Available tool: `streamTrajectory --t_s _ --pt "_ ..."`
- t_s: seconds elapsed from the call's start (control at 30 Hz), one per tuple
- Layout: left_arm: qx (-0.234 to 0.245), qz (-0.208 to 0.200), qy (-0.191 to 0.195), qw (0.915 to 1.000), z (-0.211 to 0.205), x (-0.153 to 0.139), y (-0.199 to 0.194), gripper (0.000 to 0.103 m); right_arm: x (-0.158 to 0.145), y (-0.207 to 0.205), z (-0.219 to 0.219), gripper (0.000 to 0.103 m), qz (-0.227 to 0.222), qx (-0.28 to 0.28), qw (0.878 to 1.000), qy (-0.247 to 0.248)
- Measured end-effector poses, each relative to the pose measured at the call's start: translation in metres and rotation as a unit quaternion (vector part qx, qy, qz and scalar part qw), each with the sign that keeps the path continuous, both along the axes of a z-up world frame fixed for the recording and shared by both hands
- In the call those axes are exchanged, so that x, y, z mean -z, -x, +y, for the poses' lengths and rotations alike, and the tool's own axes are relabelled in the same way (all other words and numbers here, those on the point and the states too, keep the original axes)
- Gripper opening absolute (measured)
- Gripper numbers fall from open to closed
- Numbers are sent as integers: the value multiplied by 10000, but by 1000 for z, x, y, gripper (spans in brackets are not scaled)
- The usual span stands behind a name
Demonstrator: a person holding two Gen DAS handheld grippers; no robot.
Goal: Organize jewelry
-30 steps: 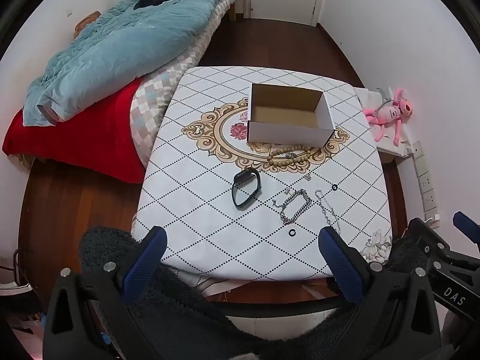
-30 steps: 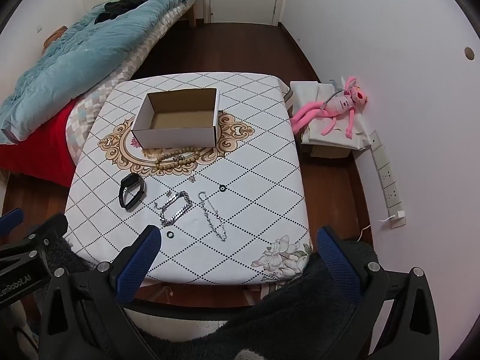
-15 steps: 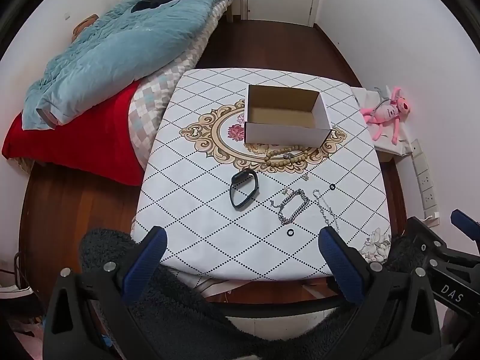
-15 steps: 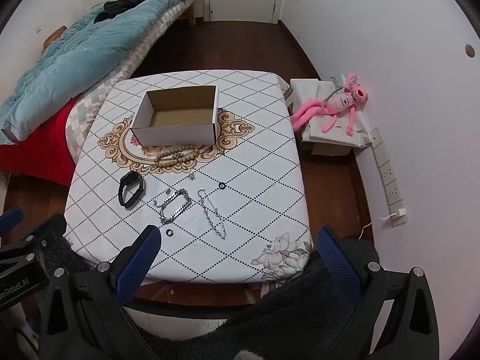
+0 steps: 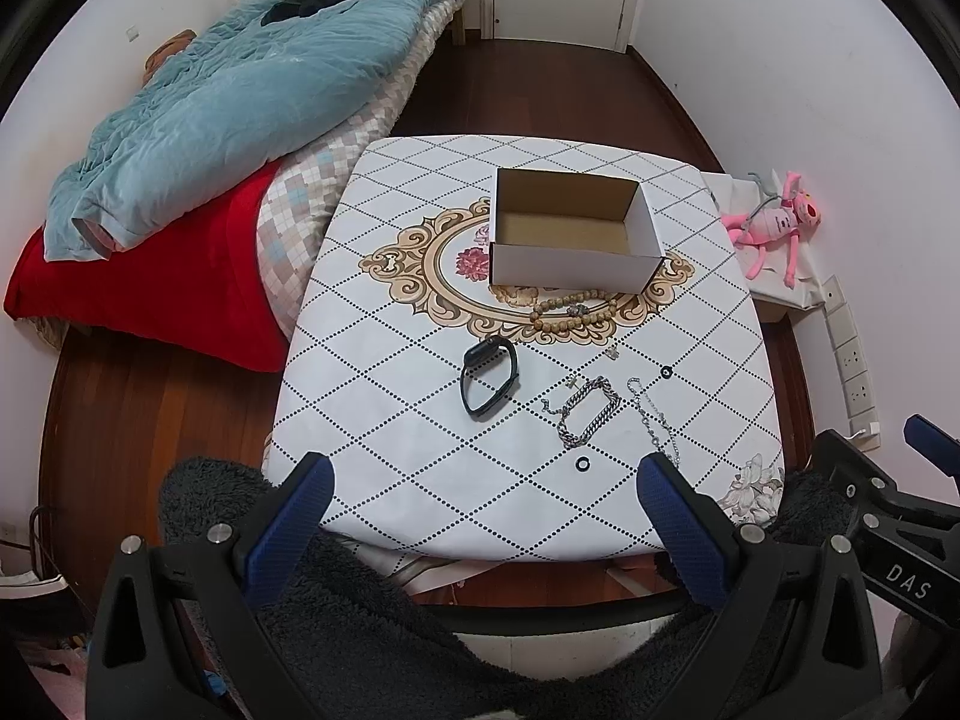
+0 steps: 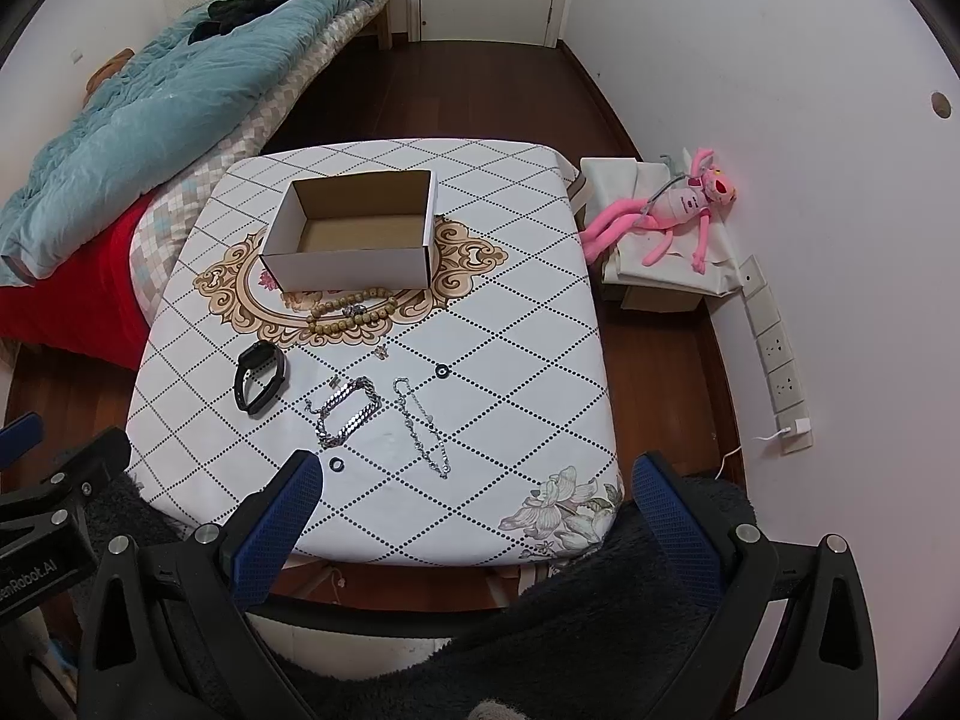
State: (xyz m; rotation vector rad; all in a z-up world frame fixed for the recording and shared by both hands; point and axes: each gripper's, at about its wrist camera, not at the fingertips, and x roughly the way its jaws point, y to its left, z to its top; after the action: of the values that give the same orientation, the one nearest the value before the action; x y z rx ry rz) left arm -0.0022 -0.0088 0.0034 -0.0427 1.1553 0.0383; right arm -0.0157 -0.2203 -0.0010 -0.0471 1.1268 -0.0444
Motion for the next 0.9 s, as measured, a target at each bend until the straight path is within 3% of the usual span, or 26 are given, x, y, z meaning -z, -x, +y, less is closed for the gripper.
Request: streamTrajectory --t_s 0.9 --pt "39 -8 12 10000 -3 1 1 103 -4 -2 -1 103 -37 23 10000 2"
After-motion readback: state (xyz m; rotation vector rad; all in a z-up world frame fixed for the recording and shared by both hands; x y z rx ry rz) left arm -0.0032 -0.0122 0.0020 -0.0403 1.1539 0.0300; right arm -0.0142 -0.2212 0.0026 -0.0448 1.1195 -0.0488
